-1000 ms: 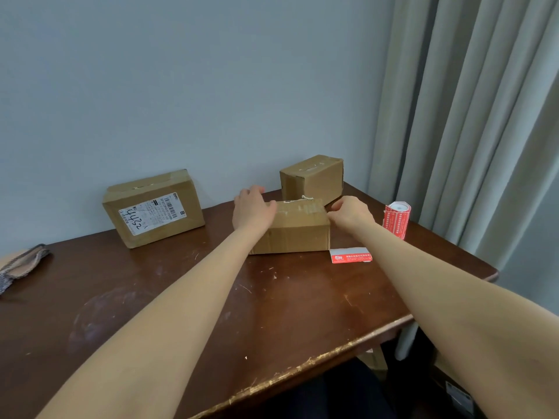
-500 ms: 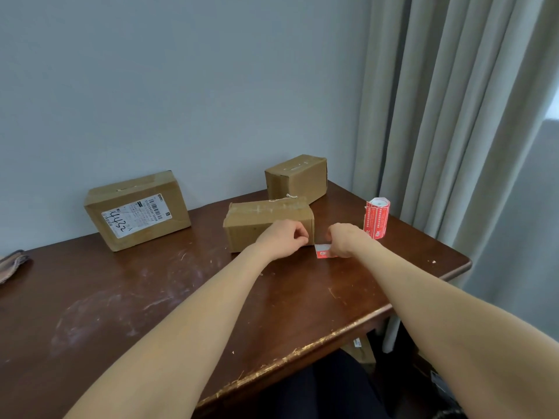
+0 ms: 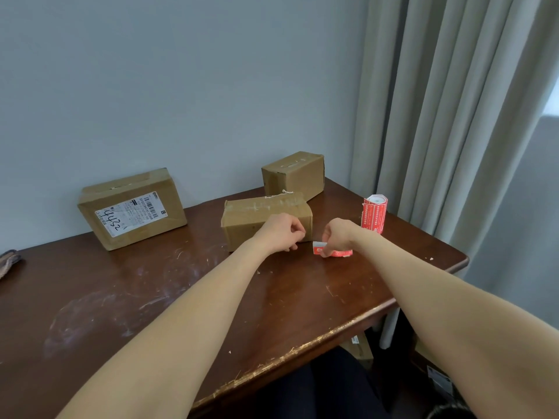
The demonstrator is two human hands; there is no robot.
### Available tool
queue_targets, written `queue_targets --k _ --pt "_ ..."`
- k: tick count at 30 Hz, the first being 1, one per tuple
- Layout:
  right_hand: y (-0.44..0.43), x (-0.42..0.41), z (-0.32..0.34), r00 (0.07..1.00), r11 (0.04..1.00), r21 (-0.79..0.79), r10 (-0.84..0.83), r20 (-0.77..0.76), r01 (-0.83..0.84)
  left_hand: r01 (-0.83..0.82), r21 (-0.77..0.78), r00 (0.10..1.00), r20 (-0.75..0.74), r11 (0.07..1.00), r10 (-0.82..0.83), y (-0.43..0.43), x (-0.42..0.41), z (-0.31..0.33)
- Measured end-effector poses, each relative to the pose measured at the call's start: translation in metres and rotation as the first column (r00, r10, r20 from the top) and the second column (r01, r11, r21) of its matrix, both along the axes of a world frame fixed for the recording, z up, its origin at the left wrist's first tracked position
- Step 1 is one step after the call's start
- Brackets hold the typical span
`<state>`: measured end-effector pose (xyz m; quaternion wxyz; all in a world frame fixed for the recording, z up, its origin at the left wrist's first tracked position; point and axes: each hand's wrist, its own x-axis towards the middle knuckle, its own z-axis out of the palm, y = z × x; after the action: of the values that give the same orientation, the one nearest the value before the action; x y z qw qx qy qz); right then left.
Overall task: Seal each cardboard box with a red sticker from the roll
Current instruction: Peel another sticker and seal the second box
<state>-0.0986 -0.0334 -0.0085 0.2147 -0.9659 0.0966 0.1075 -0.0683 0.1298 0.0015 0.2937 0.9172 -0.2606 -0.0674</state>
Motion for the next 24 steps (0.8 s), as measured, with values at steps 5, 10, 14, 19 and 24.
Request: queue_targets --k 5,10,14,19,24 --pt "0.004 -0.011 0.021 0.997 0.956 0.292 -0.006 0.076 -0.016 -0.124 -0.143 0.987 0.080 0.982 0.136 0.001 -0.006 0.017" --pt "0.007 -0.018 0.045 0.981 0.881 0.473 -0.072 0.181 -0.023 -0.200 -0.341 0.974 0.034 0.919 0.225 0.007 -0.002 0.039" --pt "0.014 -0.013 0.053 0.949 0.739 0.674 -0.210 0.237 -0.005 -0.175 -0.411 0.982 -0.140 0.894 0.128 0.010 -0.001 0.052" --pt "0.016 -0.005 0.058 0.942 0.650 0.759 -0.233 0.241 -0.033 -0.181 -0.491 0.982 -0.146 0.852 0.124 0.008 0.007 0.055" --pt "0.012 0.009 0.060 0.930 0.622 0.781 -0.256 0.262 -0.049 -0.154 -0.461 0.987 -0.112 0.874 0.114 0.006 0.018 0.060"
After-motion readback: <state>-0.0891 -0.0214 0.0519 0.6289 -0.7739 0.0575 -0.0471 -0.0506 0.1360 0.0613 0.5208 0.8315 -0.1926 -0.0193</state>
